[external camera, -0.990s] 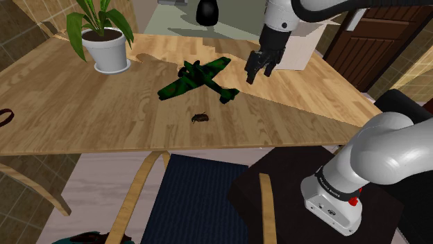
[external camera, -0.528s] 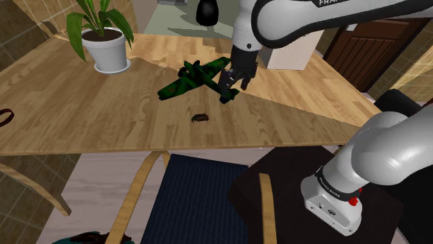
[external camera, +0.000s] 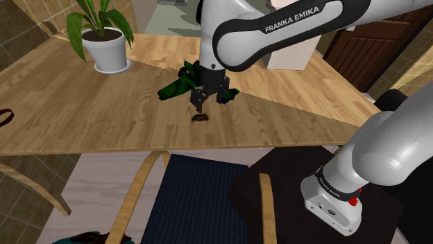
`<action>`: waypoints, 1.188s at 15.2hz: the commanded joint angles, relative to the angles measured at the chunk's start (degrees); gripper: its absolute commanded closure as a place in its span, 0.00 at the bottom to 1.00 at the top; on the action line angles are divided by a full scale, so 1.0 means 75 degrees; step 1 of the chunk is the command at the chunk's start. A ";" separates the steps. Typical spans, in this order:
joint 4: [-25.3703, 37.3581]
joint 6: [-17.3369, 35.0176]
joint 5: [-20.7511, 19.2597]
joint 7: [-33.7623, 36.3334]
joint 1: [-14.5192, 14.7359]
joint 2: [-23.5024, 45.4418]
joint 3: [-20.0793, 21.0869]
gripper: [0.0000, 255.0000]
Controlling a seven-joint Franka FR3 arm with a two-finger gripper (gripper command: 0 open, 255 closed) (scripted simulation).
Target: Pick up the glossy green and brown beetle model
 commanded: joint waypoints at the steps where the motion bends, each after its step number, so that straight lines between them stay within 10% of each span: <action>1: 0.0364 0.0175 -0.0190 0.0339 0.0085 0.0610 0.0167 0.00; 11: 0.0138 0.0988 -0.0433 0.0545 0.0146 0.1247 0.0204 0.00; 12: 0.0159 0.0976 -0.0438 0.0557 0.0150 0.1257 0.0207 1.00; 18: 0.0158 0.0976 -0.0437 0.0556 0.0150 0.1256 0.0207 1.00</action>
